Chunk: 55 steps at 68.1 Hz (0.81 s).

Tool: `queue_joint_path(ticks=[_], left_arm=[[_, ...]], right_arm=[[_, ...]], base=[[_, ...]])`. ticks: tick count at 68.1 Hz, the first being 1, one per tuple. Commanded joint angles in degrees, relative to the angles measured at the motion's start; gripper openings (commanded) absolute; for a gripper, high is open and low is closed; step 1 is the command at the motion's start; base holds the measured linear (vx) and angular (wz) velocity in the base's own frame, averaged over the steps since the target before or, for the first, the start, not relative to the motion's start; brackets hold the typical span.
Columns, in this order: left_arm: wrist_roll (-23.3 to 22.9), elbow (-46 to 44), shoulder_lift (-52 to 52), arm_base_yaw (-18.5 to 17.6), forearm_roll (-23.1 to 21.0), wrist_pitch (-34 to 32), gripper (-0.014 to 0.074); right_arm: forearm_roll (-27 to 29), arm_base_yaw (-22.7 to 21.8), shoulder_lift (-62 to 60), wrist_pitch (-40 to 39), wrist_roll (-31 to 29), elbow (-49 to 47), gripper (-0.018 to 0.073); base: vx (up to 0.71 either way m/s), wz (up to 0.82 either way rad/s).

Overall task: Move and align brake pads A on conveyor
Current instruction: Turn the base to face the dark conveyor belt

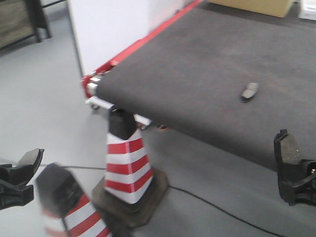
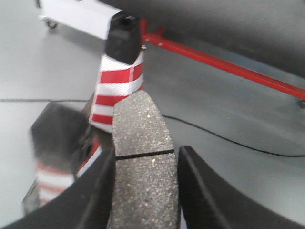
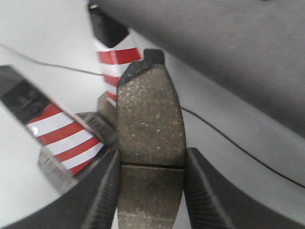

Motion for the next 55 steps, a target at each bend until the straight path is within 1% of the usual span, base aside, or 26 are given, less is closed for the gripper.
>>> queue_joint_path(ticks=[1,55], left_arm=[[-0.28,-1.70,-0.23,-0.35,0.63,-4.25,0.0114],[-0.28,-1.46,-0.23,-0.35,0.62,-3.84,0.0114]], right_arm=[[-0.41,0.00,-0.31,-4.41,-0.25,-1.78,0.0025],[-0.37,0.00,-0.55,-3.32,-0.26,-1.78,0.0025]], base=[[0.22,-0.49],[0.21,-0.47]])
